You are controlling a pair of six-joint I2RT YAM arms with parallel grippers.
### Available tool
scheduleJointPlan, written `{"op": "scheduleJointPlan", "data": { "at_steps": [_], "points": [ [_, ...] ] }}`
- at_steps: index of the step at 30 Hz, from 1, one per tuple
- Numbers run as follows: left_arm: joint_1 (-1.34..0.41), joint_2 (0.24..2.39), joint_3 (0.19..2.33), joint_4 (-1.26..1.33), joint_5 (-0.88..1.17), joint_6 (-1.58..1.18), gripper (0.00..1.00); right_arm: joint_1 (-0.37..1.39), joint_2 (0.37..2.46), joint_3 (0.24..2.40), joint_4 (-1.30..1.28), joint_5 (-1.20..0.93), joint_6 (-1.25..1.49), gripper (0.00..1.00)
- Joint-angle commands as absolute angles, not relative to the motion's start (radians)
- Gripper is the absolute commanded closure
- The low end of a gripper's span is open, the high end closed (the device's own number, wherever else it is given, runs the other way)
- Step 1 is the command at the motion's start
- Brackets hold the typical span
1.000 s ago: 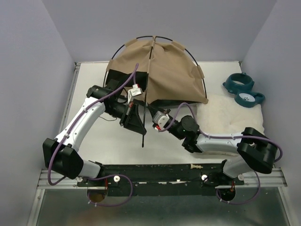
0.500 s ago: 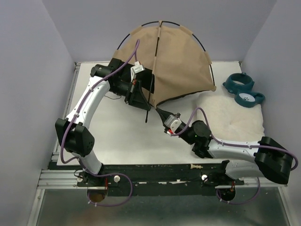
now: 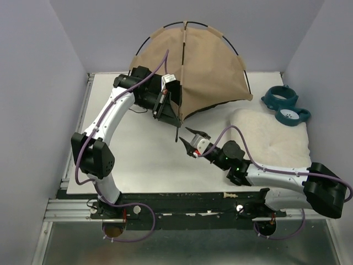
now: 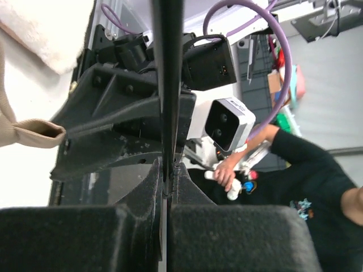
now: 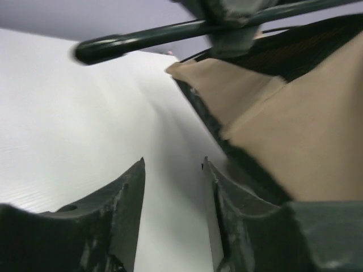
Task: Set up the pet tent
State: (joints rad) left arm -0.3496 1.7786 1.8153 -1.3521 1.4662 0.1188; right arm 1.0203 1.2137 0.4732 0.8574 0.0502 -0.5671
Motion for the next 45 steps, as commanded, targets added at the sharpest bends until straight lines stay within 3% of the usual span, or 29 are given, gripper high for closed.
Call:
{"op": "scheduleJointPlan", "data": {
  "at_steps": [1, 4, 7, 10, 22, 28, 34, 45],
  "points": [
    [-0.348, 1.649, 1.709, -1.192, 1.425, -0.157, 1.00, 1.009, 1.204, 0.522, 0.886, 0.133, -0.538, 0.39],
    [-0.353, 1.515, 1.541, -0.735, 1.304, -0.629, 1.00, 1.006, 1.236, 0.506, 1.047, 0.164, -0.597, 0.26],
    [-0.350, 1.353, 1.320, -0.201, 1.218, -1.111, 1.00, 1.005, 1.259, 0.514, 1.086, 0.173, -0.620, 0.25],
    [-0.348, 1.301, 1.226, 0.024, 1.142, -1.334, 1.00, 1.005, 1.311, 0.529, 1.144, 0.153, -0.632, 0.25],
    [-0.350, 1.262, 1.240, -0.044, 1.026, -1.316, 1.00, 1.005, 1.534, 0.609, 1.483, 0.126, -0.736, 0.26],
    [-0.348, 1.246, 1.212, -0.023, 1.060, -1.308, 1.00, 0.999, 1.410, 0.525, 1.460, 0.158, -0.732, 0.31],
    [-0.348, 1.249, 1.210, -0.006, 1.077, -1.308, 1.00, 0.977, 1.237, 0.456, 1.269, 0.141, -0.678, 0.30],
    [-0.356, 1.238, 1.174, 0.089, 1.121, -1.308, 1.00, 0.917, 1.391, 0.569, 1.353, 0.035, -0.692, 0.28]
  ]
}}
